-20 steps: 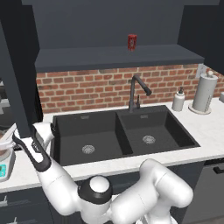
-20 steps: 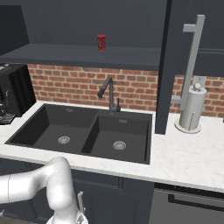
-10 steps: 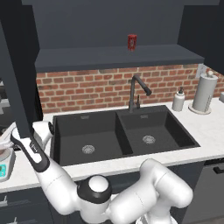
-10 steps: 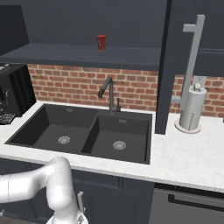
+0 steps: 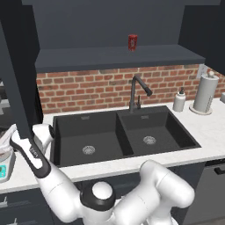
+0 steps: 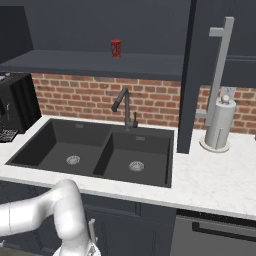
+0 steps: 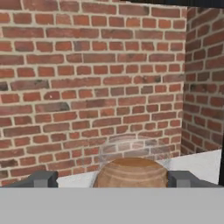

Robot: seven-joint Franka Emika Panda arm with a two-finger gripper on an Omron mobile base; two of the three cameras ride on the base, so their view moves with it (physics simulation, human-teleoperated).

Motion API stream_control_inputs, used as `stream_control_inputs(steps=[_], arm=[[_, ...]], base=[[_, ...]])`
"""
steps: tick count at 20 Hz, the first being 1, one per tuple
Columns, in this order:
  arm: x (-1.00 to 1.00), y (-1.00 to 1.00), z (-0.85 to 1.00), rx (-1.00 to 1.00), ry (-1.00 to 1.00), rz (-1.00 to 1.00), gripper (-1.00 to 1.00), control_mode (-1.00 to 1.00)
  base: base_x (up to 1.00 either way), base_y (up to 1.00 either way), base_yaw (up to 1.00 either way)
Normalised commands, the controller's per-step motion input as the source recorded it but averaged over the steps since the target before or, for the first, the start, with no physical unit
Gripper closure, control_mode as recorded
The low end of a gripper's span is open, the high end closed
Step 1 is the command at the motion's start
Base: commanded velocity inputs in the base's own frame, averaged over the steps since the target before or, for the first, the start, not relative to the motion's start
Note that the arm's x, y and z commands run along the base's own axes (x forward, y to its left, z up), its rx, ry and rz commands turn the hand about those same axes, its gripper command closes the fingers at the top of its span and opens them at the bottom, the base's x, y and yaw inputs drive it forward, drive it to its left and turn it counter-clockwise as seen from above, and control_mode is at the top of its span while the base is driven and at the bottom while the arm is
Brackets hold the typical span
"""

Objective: Pick the honey bottle and place it on the digital scale for weighing, and close the cabinet.

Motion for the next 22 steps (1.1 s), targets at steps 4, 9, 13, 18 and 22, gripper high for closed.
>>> stream_control_inputs(steps=[4, 9, 13, 18, 22], arm=[[-0.56, -0.32, 0.18, 0.02, -0.10, 0.00, -1.00, -1.00], [-0.77, -0.71, 0.35, 0.05, -0.26, -0.02, -1.00, -1.00], [-0.83, -0.54, 0.59, 0.01, -0.40, -0.02, -1.00, -1.00], [-0.85, -0.77, 0.91, 0.03, -0.47, 0.00, -1.00, -1.00], [-0.78, -0.99, 0.88, 0.04, -0.34, 0.00, -1.00, -1.00]], base=[[0.00, 0.00, 0.00], [0.00, 0.00, 0.00], [0.00, 0.00, 0.00], [0.00, 0.00, 0.00], [0.00, 0.00, 0.00]])
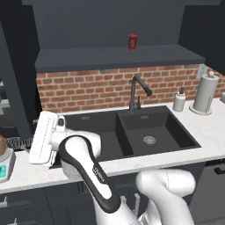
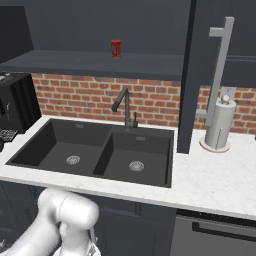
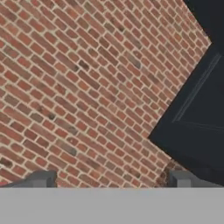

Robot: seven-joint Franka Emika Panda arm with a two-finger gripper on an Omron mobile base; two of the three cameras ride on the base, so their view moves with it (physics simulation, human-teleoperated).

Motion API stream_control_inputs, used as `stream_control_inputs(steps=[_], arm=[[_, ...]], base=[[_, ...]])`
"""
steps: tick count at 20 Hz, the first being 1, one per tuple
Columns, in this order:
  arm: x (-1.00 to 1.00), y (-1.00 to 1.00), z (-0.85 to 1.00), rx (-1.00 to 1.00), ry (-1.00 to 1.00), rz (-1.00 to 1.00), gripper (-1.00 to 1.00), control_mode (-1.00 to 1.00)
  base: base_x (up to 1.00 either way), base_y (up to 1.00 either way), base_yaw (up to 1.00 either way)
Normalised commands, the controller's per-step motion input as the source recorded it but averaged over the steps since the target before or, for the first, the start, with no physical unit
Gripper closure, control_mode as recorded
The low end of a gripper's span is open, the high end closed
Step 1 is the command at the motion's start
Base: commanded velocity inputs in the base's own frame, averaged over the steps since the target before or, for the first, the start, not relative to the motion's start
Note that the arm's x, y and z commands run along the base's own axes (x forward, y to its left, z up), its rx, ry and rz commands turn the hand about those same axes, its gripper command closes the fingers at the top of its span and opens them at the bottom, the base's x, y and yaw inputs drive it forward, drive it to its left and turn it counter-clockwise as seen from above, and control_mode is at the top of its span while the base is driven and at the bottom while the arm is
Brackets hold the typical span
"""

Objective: Pick the honey bottle and place it on the digital scale for weighing, and close the cabinet.

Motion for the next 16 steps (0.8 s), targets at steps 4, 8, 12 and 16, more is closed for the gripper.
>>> stream_control_inputs(steps=[4, 8, 12, 16], arm=[[-0.78, -1.00, 0.68, 0.00, -0.30, -0.08, -1.00, -1.00], [-0.81, -1.00, 0.41, 0.00, -0.37, -0.09, -1.00, -1.00], [-0.58, -0.99, 0.23, -0.03, -0.30, -0.11, -1.00, -1.00], [-0.42, -0.97, 0.00, -0.01, -0.03, -0.08, -1.00, -1.00]], base=[[0.00, 0.00, 0.00], [0.00, 0.00, 0.00], [0.00, 0.00, 0.00], [0.00, 0.00, 0.00]])
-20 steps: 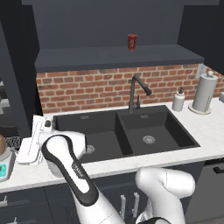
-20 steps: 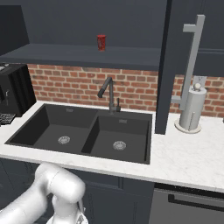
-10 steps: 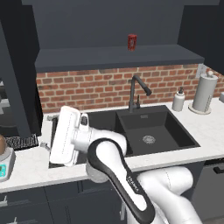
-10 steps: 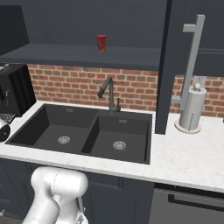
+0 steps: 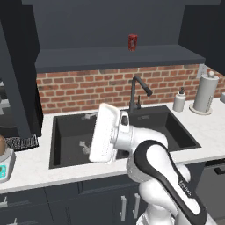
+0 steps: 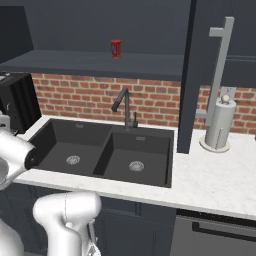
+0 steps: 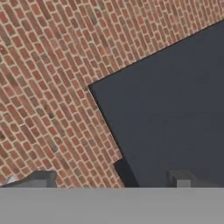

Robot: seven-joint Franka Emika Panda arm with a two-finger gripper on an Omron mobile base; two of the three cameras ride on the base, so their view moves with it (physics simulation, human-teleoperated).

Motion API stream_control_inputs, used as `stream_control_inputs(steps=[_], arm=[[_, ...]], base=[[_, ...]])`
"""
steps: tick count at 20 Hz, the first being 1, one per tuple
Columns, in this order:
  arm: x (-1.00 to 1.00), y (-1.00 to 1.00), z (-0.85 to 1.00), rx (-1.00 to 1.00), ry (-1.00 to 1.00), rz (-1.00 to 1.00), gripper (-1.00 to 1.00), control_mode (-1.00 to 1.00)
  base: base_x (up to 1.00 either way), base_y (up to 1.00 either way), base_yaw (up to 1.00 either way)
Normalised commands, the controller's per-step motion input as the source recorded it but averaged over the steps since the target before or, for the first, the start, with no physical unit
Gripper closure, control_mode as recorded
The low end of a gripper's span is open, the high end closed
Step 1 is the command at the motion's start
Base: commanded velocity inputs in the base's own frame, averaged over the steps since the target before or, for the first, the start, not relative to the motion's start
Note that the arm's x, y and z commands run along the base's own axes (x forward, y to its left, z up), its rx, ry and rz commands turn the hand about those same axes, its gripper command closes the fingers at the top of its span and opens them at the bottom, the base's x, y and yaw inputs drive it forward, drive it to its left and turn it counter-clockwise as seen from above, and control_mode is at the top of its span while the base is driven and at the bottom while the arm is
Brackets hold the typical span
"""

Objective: Pick the honey bottle and place it on the digital scale for weighing, and close the cabinet.

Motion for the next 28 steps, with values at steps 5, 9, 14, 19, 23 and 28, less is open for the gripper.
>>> stream_control_inputs(steps=[5, 9, 14, 19, 23, 28], arm=[[-0.70, -0.82, 0.11, 0.00, 0.00, -0.03, -1.00, -1.00], [-0.99, -0.66, 0.29, 0.02, 0.00, 0.00, -1.00, -1.00], [-0.94, -0.75, 0.14, 0.01, -0.06, -0.13, -1.00, -1.00], [-0.86, 0.27, -0.83, 0.10, -0.53, -0.45, -1.00, -1.00], [-0.28, 0.59, -0.96, 0.31, -0.52, -0.59, -1.00, -1.00], [0.00, -0.01, -0.64, 0.27, -0.39, -0.68, -1.00, -1.00]], base=[[0.00, 0.00, 0.00], [0.00, 0.00, 0.00], [0.00, 0.00, 0.00], [0.00, 0.00, 0.00], [0.00, 0.00, 0.00], [0.00, 0.00, 0.00]])
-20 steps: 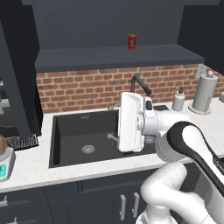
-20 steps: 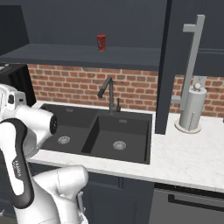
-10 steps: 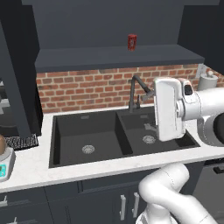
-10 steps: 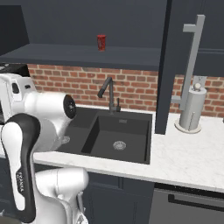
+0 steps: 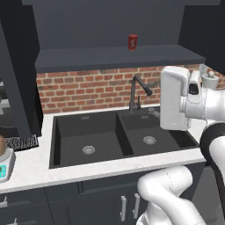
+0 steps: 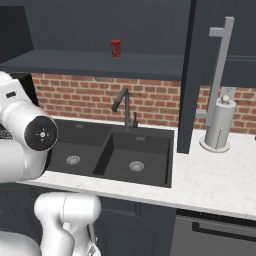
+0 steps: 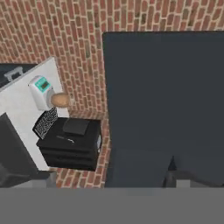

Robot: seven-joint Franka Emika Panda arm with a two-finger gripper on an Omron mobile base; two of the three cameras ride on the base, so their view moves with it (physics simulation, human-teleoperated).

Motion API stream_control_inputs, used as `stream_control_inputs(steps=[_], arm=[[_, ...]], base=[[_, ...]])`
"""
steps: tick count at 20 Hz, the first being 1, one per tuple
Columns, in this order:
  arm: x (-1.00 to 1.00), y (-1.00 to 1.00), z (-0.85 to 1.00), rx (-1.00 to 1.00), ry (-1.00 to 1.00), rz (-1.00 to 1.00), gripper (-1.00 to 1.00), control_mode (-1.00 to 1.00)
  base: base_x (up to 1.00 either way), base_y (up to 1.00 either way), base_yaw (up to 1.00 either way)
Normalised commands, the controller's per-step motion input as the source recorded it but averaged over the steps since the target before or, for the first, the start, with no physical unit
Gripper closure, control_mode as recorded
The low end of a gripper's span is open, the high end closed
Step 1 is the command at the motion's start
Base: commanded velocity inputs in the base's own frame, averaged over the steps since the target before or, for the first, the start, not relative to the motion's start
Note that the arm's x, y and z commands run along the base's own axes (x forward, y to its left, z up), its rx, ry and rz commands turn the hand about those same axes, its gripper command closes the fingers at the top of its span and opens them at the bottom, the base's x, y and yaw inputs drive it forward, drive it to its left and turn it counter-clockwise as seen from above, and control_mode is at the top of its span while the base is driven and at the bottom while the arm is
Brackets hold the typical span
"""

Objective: Pick the honey bottle and place it on the digital scale for weighing, and close the cabinet.

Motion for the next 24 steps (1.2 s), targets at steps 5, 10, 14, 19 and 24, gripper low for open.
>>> stream_control_inputs(steps=[5, 10, 14, 19, 24], arm=[[-0.32, -0.48, -0.51, 0.34, -0.47, -0.35, -1.00, -1.00], [-0.92, -0.55, -0.82, 0.17, -0.48, -0.06, -1.00, -1.00], [-0.81, -0.08, -1.00, 0.15, -0.59, 0.02, -1.00, -1.00], [-0.78, 0.00, -1.00, 0.30, -0.59, -0.01, -1.00, -1.00], [-0.29, -0.01, -0.99, 0.37, -0.41, -0.08, -1.00, -1.00]], base=[[0.00, 0.00, 0.00], [0.00, 0.00, 0.00], [0.00, 0.00, 0.00], [0.00, 0.00, 0.00], [0.00, 0.00, 0.00]])
